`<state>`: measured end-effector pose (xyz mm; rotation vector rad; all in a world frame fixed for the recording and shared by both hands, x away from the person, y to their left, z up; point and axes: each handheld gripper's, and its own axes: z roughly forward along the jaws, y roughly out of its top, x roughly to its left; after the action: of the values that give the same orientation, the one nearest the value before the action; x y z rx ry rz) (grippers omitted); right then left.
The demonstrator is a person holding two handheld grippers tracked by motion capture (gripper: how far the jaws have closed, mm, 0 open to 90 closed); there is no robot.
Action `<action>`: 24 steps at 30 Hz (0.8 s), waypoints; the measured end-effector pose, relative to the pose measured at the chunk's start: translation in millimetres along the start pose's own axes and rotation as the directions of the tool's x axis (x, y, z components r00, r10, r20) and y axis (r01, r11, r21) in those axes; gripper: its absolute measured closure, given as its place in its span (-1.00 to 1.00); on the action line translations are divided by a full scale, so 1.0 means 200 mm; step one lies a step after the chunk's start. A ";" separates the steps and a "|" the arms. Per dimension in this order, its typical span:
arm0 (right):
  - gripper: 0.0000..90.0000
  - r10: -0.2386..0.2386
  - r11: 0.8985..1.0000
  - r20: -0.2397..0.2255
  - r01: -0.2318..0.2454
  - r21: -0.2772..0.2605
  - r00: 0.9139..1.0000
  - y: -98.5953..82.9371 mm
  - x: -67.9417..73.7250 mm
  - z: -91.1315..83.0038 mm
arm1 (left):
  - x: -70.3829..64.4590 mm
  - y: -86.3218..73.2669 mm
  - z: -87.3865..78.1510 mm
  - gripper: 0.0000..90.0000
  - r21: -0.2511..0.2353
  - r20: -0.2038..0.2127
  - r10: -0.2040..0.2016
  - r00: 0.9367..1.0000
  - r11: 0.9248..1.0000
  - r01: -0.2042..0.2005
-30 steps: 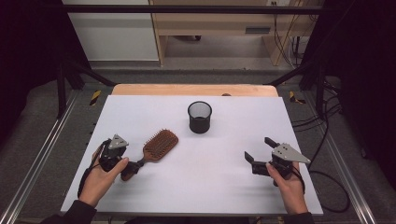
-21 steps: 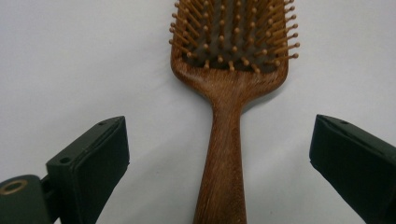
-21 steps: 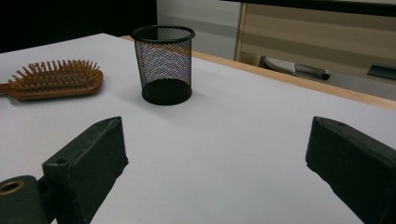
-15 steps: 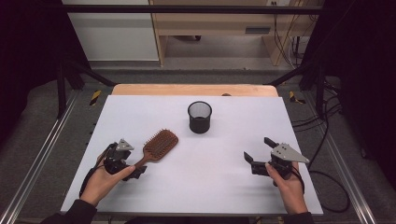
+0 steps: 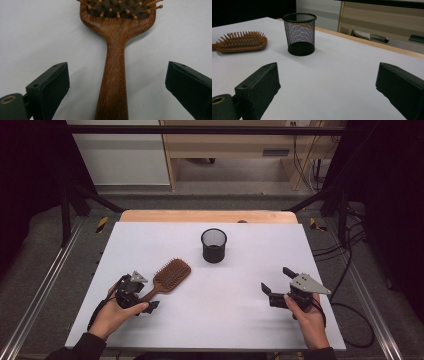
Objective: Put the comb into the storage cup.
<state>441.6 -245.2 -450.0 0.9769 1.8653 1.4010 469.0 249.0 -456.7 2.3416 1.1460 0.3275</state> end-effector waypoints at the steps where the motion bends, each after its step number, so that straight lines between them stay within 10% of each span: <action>1: -0.89 0.000 1.000 0.001 0.000 -0.001 1.000 0.00 0.00 0.00 | 0.00 0.00 0.00 -0.87 0.002 0.000 0.003 1.000 1.000 -0.003; 9: -0.89 -0.001 1.000 -0.001 0.001 0.002 1.000 0.00 0.00 0.00 | -0.02 0.01 0.00 -0.80 0.039 -0.021 0.069 0.997 0.997 -0.068; 24: -0.89 0.001 1.000 -0.001 -0.001 0.002 1.000 0.00 0.00 0.00 | -0.03 0.02 0.03 -0.66 0.053 -0.004 0.033 0.999 0.998 -0.033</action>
<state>441.9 -245.3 -450.1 0.9782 1.8680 1.4001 471.0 240.7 -460.2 2.4088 1.1320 0.3183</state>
